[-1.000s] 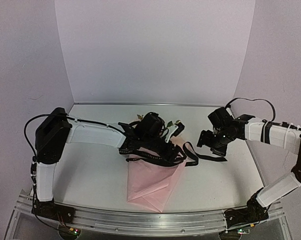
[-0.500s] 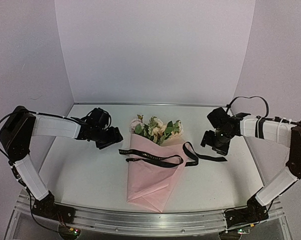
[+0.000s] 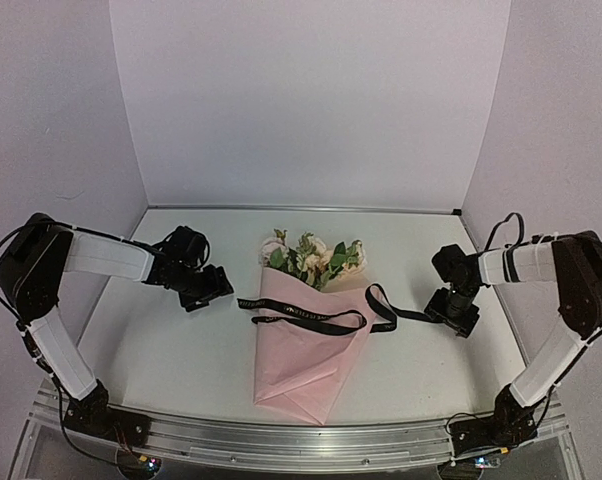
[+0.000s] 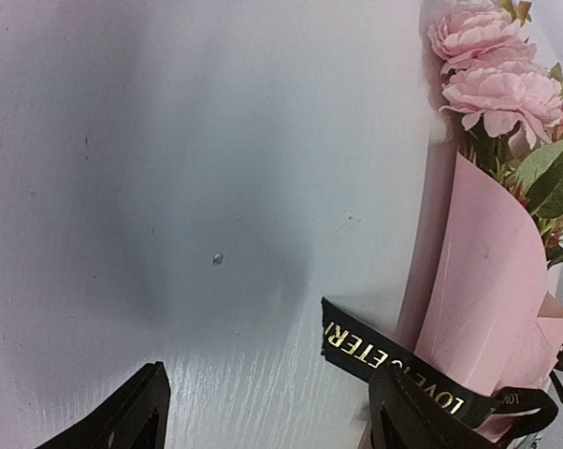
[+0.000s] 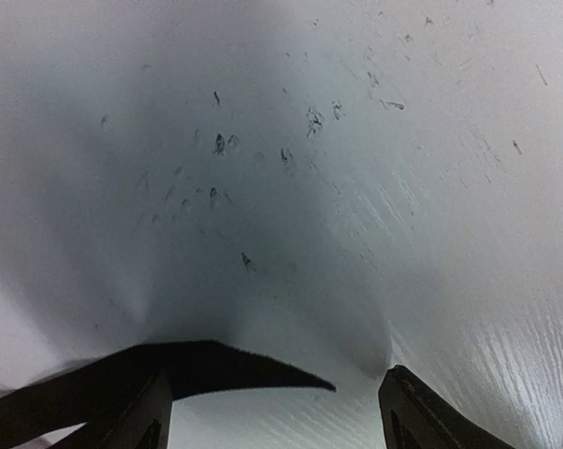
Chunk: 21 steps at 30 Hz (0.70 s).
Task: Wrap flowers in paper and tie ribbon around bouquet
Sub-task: Pick up the ribbon from the folded bouquet.
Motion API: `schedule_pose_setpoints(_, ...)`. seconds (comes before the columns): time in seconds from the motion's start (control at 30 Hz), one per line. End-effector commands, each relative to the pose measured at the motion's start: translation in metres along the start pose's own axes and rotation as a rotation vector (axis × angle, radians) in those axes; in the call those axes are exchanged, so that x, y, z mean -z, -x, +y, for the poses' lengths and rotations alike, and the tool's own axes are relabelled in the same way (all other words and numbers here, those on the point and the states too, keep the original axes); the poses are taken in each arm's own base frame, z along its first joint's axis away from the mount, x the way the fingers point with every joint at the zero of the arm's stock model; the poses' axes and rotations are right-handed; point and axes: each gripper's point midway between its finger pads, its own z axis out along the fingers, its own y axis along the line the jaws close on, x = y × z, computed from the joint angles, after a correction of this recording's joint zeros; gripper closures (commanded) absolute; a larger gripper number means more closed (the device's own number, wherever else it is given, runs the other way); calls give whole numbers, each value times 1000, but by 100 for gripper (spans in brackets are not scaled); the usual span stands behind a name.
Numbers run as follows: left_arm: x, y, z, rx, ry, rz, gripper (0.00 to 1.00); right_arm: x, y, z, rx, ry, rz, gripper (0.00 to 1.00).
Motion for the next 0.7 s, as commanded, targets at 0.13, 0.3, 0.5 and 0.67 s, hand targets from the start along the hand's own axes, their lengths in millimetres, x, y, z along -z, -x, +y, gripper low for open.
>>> schedule_pose_setpoints(0.13, -1, 8, -14, 13, -86, -4, 26, -19, 11, 12, -49, 36, -23, 44)
schedule_pose_setpoints(0.3, -3, 2, -17, 86, -118, 25, 28, -12, 23, 19, -35, 49, -66, 73)
schedule_pose_setpoints(0.5, -12, -5, -21, 212, -145, 74, 29, 9, 39, 27, -4, 71, -112, 100)
schedule_pose_setpoints(0.67, -23, -4, -28, 202, -97, 60, 28, 28, 47, 32, 1, 107, -136, 100)
